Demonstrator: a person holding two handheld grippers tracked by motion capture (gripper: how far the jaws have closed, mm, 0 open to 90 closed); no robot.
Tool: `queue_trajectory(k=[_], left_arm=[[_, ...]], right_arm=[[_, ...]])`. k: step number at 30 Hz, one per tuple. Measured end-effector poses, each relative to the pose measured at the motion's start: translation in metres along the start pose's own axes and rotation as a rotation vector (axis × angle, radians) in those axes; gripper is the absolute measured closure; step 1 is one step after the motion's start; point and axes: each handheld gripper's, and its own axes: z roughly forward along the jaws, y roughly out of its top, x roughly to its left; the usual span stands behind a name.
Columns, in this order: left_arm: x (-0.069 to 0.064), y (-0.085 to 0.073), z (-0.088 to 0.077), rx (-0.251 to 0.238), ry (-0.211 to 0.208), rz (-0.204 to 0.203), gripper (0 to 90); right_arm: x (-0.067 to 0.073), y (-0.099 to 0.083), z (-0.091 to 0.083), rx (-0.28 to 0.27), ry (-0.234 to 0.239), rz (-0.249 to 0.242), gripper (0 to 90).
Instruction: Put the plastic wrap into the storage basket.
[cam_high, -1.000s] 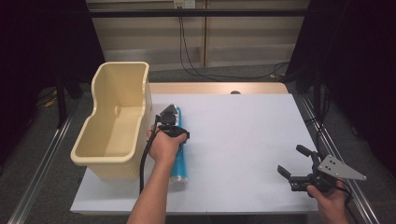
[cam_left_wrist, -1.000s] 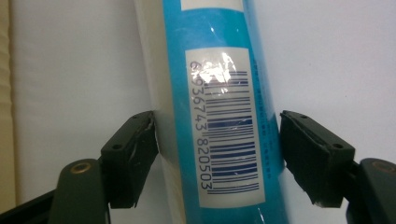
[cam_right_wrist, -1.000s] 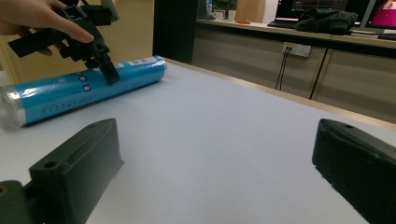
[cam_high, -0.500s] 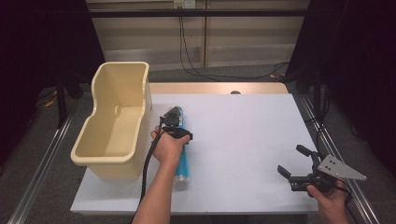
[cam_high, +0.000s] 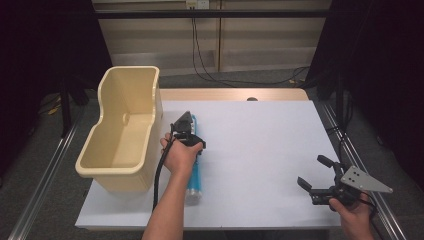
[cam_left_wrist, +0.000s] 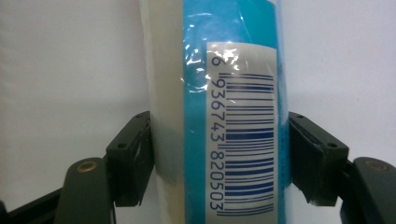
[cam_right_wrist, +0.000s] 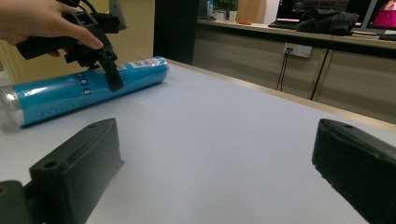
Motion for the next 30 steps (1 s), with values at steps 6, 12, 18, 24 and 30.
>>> queue_trajectory(k=[6, 12, 18, 24, 30], left_arm=[[-0.003, 0.001, -0.007, 0.035, -0.011, 0.028, 32.0], [-0.004, 0.005, -0.020, 0.012, -0.022, 0.039, 32.2], [-0.007, 0.001, -0.011, -0.006, -0.002, 0.044, 32.0], [-0.008, -0.002, -0.002, 0.008, 0.008, 0.056, 31.9], [-0.006, -0.005, -0.003, -0.016, 0.002, 0.060, 31.5]], right_arm=[[-0.001, 0.000, 0.000, -0.005, 0.001, -0.001, 0.5], [-0.001, 0.000, 0.000, -0.006, 0.000, 0.001, 0.5], [0.000, 0.001, 0.000, -0.006, 0.002, 0.003, 0.5], [0.000, 0.000, 0.000, -0.007, -0.001, 0.001, 0.5], [0.001, 0.001, 0.002, -0.006, 0.004, -0.004, 0.5]])
